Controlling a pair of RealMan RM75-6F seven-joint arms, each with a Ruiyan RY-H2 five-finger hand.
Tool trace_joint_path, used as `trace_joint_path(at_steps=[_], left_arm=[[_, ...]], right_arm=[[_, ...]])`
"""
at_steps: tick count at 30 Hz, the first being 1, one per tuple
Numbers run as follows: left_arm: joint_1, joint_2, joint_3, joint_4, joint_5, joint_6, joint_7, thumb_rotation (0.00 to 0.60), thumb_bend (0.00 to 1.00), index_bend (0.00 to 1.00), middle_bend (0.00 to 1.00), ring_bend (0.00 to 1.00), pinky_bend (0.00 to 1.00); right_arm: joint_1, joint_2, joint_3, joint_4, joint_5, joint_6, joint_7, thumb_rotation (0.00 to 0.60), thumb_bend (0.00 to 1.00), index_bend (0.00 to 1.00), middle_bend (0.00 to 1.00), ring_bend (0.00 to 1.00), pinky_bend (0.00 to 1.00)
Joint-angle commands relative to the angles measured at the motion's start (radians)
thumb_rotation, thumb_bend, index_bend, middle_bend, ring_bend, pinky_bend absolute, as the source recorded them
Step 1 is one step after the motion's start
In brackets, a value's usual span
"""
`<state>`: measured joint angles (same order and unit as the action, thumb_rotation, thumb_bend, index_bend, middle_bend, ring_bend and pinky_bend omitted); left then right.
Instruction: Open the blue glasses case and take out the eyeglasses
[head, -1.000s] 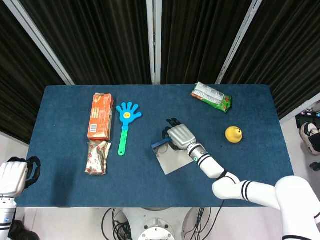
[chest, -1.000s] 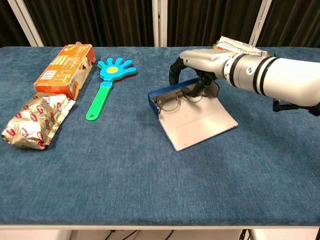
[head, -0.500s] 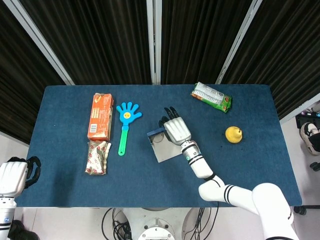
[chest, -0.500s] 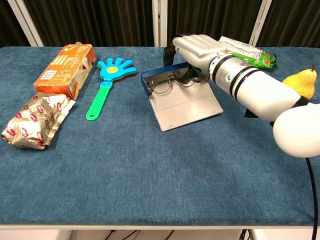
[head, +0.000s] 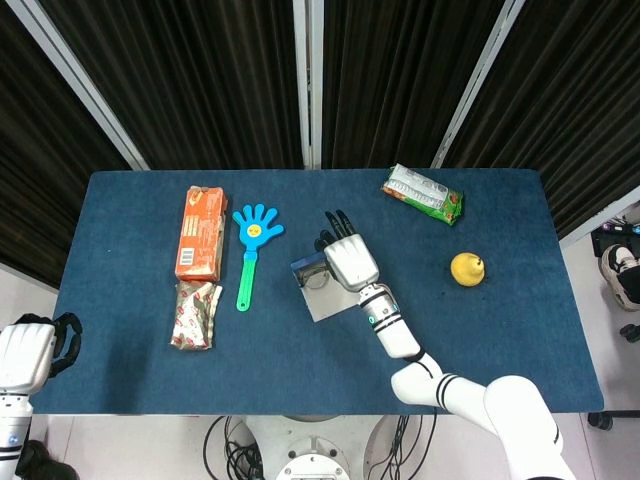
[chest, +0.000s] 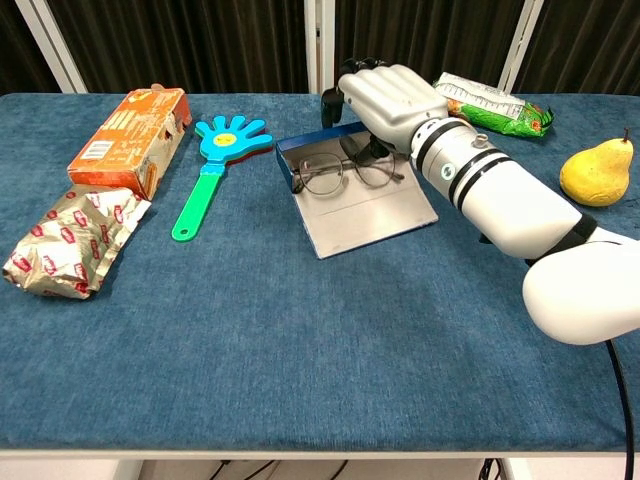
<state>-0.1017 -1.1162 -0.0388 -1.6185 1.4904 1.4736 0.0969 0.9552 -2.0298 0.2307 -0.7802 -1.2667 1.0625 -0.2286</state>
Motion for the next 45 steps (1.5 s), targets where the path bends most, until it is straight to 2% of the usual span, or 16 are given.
trace_joint_path(at_steps=[1, 8, 10, 15, 18, 20, 25, 29, 31, 36, 45], left_arm=[[0.0, 0.0, 0.0, 0.001, 0.0, -0.001, 0.0, 0.6, 0.31, 0.76, 0.81, 0.66, 0.46], [0.0, 0.0, 0.0, 0.001, 0.0, -0.001, -0.001, 0.6, 0.31, 0.76, 0.81, 0.66, 0.46], [-0.001, 0.0, 0.0, 0.0, -0.001, -0.001, 0.0, 0.6, 0.31, 0.76, 0.81, 0.66, 0.46], [-0.001, 0.0, 0.0, 0.001, -0.002, -0.002, 0.001, 0.6, 0.31, 0.76, 0.81, 0.66, 0.46], [-0.001, 0.0, -0.001, 0.0, -0.002, -0.001, 0.002, 0.6, 0.31, 0.76, 0.81, 0.66, 0.46], [-0.001, -0.001, -0.001, 0.0, -0.002, -0.001, 0.003, 0.6, 0.31, 0.76, 0.81, 0.66, 0.46], [-0.001, -0.001, -0.001, 0.0, -0.003, -0.001, 0.006, 0.6, 0.31, 0.76, 0.81, 0.66, 0.46], [-0.001, -0.001, -0.001, -0.001, -0.002, -0.001, 0.006, 0.6, 0.31, 0.76, 0.81, 0.66, 0.46], [0.0, -0.001, -0.001, -0.001, -0.002, -0.001, 0.006, 0.6, 0.31, 0.76, 0.81, 0.66, 0.46], [-0.001, -0.001, 0.0, -0.001, -0.002, -0.001, 0.004, 0.6, 0.31, 0.76, 0.81, 0.66, 0.46], [-0.001, 0.0, 0.0, -0.002, -0.002, -0.002, 0.003, 0.6, 0.31, 0.76, 0.81, 0.66, 0.46]], right_arm=[[0.0, -0.024, 0.003, 0.04, -0.015, 0.014, 0.003, 0.6, 0.49, 0.6, 0.31, 0.0, 0.0], [0.02, -0.003, 0.033, 0.024, 0.028, -0.112, -0.008, 0.6, 0.48, 0.6, 0.3, 0.0, 0.0], [0.028, 0.011, 0.047, 0.004, 0.059, -0.17, -0.022, 0.6, 0.45, 0.52, 0.28, 0.0, 0.0], [0.027, 0.062, 0.075, -0.08, 0.123, -0.247, -0.063, 0.6, 0.31, 0.15, 0.21, 0.0, 0.0], [0.011, 0.108, 0.084, -0.165, 0.139, -0.247, -0.068, 0.6, 0.28, 0.05, 0.18, 0.0, 0.0], [-0.005, 0.143, 0.085, -0.226, 0.142, -0.237, -0.064, 0.6, 0.27, 0.03, 0.18, 0.0, 0.0], [-0.066, 0.253, 0.058, -0.422, 0.132, -0.199, -0.056, 0.6, 0.27, 0.05, 0.19, 0.0, 0.0], [-0.116, 0.338, 0.016, -0.572, 0.163, -0.209, -0.065, 0.6, 0.27, 0.18, 0.21, 0.0, 0.0], [-0.131, 0.36, -0.002, -0.611, 0.178, -0.208, -0.078, 0.6, 0.27, 0.24, 0.22, 0.0, 0.0], [-0.151, 0.368, -0.04, -0.643, 0.218, -0.196, -0.124, 0.6, 0.28, 0.33, 0.22, 0.0, 0.0], [-0.144, 0.34, -0.056, -0.618, 0.246, -0.213, -0.132, 0.6, 0.33, 0.35, 0.22, 0.0, 0.0]])
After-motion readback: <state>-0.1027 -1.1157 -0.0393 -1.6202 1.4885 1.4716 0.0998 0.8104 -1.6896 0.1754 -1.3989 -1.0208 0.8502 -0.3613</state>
